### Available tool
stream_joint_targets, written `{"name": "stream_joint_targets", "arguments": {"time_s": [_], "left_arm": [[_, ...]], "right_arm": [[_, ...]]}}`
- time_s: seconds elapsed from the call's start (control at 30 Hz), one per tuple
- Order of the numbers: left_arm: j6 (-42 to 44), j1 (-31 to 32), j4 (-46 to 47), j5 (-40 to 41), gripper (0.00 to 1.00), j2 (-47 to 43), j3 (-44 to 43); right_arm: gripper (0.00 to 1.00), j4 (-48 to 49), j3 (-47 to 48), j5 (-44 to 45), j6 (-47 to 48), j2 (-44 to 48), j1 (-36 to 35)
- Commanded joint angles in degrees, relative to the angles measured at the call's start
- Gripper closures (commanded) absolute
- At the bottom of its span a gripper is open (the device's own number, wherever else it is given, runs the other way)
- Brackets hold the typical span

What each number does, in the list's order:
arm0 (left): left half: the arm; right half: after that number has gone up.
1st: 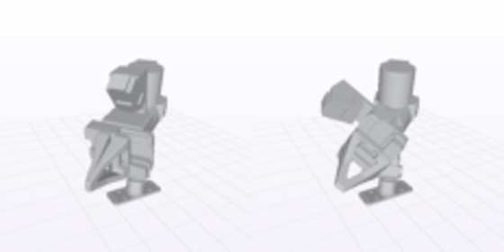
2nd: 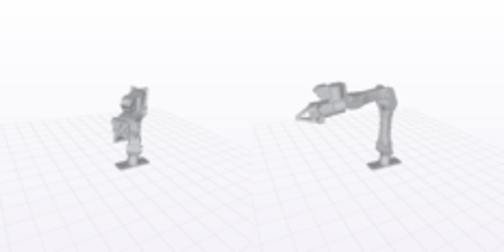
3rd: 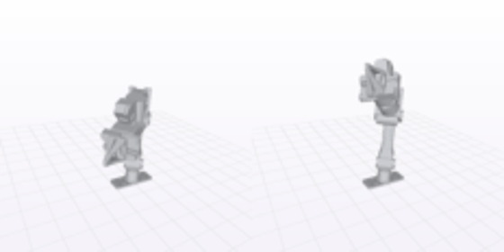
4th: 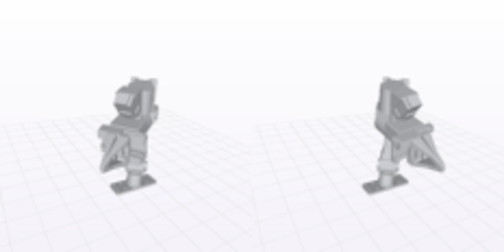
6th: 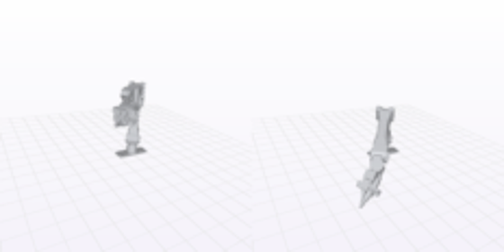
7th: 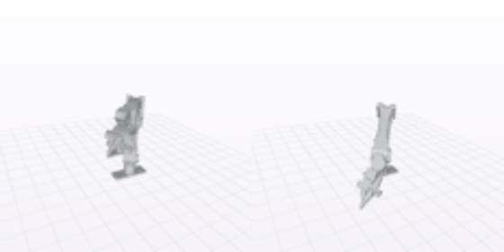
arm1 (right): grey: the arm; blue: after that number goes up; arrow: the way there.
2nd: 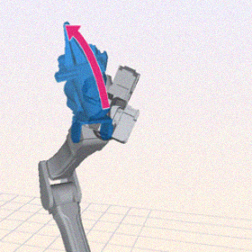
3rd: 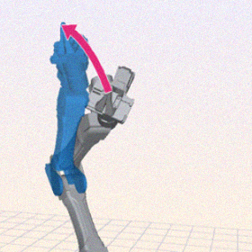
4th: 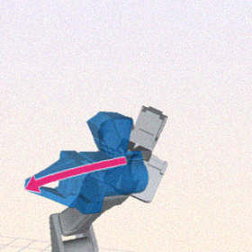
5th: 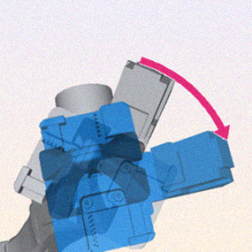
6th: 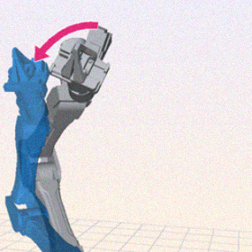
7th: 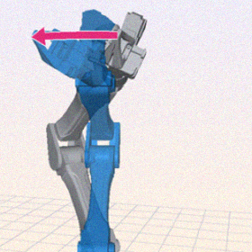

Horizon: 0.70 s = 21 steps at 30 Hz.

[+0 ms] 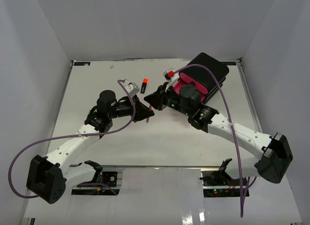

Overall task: Sort the stationery into containers
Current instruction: Close the pen cap on the pen.

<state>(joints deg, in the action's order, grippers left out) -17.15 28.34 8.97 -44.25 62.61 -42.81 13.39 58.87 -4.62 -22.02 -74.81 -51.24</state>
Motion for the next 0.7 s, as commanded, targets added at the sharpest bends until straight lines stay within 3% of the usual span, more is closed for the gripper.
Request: {"name": "stream_joint_targets", "arguments": {"time_s": [0.0,0.43,0.67], "left_arm": [[-2.36,-0.83,20.2,6.1,1.0,-2.67,-8.43],[0.27,-1.44,18.1,9.0,1.0,-3.02,-11.16],[-3.33,-1.79,23.8,10.94,1.0,-2.58,-10.63]], "right_arm": [[0.92,-20.07,-5.87,-5.31,0.93,-4.82,-3.78],[0.92,-22.71,-7.37,-5.39,1.02,-5.26,-4.39],[0.92,-20.77,-9.56,-6.8,-0.04,-5.79,-4.83]]}}
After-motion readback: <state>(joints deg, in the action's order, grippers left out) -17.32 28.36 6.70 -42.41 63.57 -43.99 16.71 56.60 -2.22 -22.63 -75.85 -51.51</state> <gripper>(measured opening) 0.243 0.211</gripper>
